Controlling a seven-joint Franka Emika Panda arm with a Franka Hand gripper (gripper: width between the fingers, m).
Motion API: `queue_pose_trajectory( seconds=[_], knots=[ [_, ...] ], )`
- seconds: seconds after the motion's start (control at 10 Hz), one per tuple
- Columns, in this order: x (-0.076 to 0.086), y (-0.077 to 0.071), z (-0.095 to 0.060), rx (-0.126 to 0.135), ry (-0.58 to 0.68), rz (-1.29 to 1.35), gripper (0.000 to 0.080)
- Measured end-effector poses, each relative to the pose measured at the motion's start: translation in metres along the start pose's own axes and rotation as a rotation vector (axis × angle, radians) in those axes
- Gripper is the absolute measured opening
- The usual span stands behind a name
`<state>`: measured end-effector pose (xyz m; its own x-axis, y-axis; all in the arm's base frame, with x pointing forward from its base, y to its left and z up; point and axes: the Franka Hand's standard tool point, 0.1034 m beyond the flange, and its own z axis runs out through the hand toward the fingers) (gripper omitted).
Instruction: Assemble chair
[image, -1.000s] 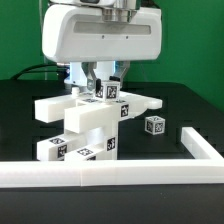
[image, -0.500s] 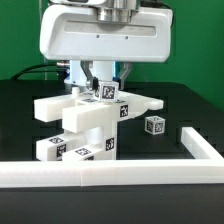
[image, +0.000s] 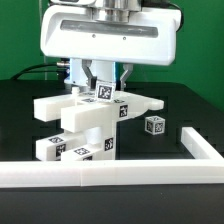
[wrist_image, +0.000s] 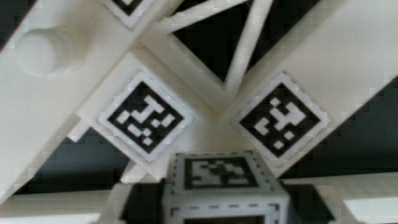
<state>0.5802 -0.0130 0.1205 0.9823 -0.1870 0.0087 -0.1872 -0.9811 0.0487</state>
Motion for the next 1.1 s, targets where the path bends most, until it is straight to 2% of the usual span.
queue_pose_trajectory(
  seconds=[1.1],
  knots=[
    [-0.001, -0.0065, -0.0001, 0.016, -0.007, 0.669, 0.029]
  ],
)
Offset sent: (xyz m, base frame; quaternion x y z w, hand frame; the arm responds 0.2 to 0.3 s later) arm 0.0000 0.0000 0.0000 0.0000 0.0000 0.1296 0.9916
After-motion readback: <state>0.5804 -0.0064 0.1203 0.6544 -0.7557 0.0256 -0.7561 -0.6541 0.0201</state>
